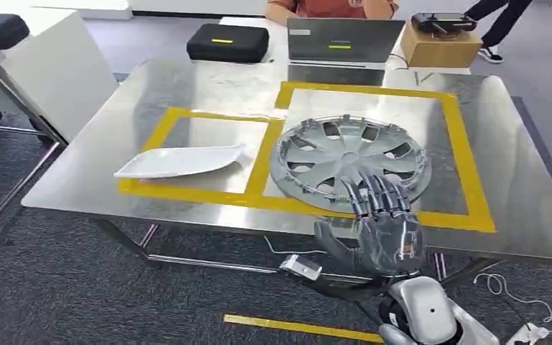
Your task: Take the parts from the cabinet and place them on the table.
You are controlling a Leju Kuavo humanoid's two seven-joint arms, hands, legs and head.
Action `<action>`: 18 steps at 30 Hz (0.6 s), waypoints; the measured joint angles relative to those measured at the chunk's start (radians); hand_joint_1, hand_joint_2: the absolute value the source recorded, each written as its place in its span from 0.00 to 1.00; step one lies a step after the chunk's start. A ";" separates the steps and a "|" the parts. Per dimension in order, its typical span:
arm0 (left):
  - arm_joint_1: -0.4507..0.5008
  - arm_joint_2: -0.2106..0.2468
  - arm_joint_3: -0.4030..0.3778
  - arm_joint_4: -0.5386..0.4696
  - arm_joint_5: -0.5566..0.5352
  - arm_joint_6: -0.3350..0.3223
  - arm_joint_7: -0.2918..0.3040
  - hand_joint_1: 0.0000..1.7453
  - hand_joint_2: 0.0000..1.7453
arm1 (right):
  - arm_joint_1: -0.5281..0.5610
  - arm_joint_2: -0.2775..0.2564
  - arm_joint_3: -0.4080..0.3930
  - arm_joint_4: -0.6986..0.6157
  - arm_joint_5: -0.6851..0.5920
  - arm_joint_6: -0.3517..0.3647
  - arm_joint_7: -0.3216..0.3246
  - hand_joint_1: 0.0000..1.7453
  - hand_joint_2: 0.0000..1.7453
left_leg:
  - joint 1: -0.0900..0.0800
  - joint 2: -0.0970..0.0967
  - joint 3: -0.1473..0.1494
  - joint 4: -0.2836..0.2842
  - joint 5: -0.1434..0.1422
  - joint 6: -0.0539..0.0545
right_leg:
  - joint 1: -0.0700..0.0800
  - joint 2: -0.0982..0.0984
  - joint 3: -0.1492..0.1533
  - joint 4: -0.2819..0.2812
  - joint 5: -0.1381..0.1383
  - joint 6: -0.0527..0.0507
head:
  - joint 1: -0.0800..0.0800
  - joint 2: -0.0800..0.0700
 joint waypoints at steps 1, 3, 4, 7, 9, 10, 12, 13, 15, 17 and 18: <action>0.000 0.000 0.000 0.000 0.000 0.000 0.000 0.00 0.00 | -0.001 0.000 0.000 0.000 -0.002 0.000 0.000 0.00 0.00 | 0.001 0.001 -0.014 0.000 0.012 0.001 | -0.003 0.000 -0.016 0.069 -0.068 0.006 | -0.001 0.000; 0.000 -0.002 0.000 0.000 -0.001 0.000 0.002 0.00 0.00 | 0.000 0.000 0.000 0.005 -0.010 0.007 0.000 0.00 0.00 | 0.001 0.003 -0.044 0.003 0.036 0.000 | -0.006 -0.001 -0.046 0.219 -0.146 0.013 | -0.001 0.000; 0.000 -0.002 0.001 0.001 -0.002 0.000 0.002 0.00 0.00 | 0.000 0.000 0.000 0.007 -0.014 0.012 0.000 0.00 0.00 | 0.002 0.004 -0.061 0.005 0.047 -0.002 | -0.008 -0.001 -0.047 0.269 -0.144 0.017 | 0.000 0.000; 0.000 -0.003 0.007 0.001 -0.002 0.000 0.009 0.00 0.00 | 0.001 0.000 0.000 0.018 -0.039 0.031 0.001 0.00 0.00 | 0.008 0.005 -0.109 0.017 0.075 -0.013 | -0.014 -0.002 0.075 0.153 -0.046 0.023 | -0.001 0.000; 0.000 -0.003 0.016 0.001 -0.002 0.002 0.020 0.00 0.00 | 0.001 0.000 0.000 0.026 -0.058 0.043 0.003 0.00 0.00 | 0.003 0.003 -0.129 0.035 0.085 -0.022 | -0.020 -0.002 0.224 -0.031 -0.074 0.030 | 0.000 0.000; 0.000 -0.005 0.019 0.002 -0.002 0.003 0.023 0.00 0.00 | 0.003 0.001 -0.002 0.031 -0.065 0.046 0.004 0.00 0.00 | 0.004 0.003 -0.136 0.046 0.089 -0.028 | -0.015 0.004 0.257 -0.090 -0.099 0.021 | -0.002 0.000; 0.000 -0.005 0.026 0.002 -0.002 0.006 0.030 0.00 0.00 | 0.017 0.001 -0.003 0.048 -0.080 0.054 0.011 0.00 0.00 | 0.007 0.003 -0.140 0.047 0.107 -0.038 | -0.010 0.001 0.235 -0.079 -0.096 0.006 | 0.000 0.000; 0.000 -0.005 0.027 0.002 -0.002 0.006 0.036 0.00 0.00 | 0.026 0.001 -0.004 0.057 -0.087 0.056 0.013 0.00 0.00 | 0.009 0.001 -0.141 0.048 0.112 -0.045 | -0.010 -0.001 0.228 -0.079 -0.090 -0.004 | -0.001 0.000; 0.000 -0.005 0.032 0.004 -0.003 0.011 0.039 0.00 0.00 | 0.035 0.002 -0.006 0.070 -0.098 0.059 0.015 0.00 0.00 | 0.013 -0.003 -0.162 0.093 0.040 -0.054 | -0.012 -0.007 0.209 -0.082 -0.072 -0.030 | -0.003 0.000; -0.001 -0.006 0.040 0.004 -0.002 0.018 0.047 0.00 0.00 | 0.048 0.008 -0.019 0.089 -0.113 0.060 0.018 0.00 0.00 | 0.014 -0.003 -0.198 0.237 -0.077 -0.062 | -0.008 -0.007 0.191 -0.081 -0.050 -0.037 | -0.006 0.000; -0.001 -0.006 0.043 0.004 -0.002 0.020 0.048 0.00 0.00 | 0.055 0.009 -0.025 0.099 -0.119 0.061 0.018 0.00 0.00 | 0.014 -0.003 -0.213 0.309 -0.114 -0.062 | -0.005 -0.008 0.182 -0.080 -0.039 -0.039 | -0.006 0.000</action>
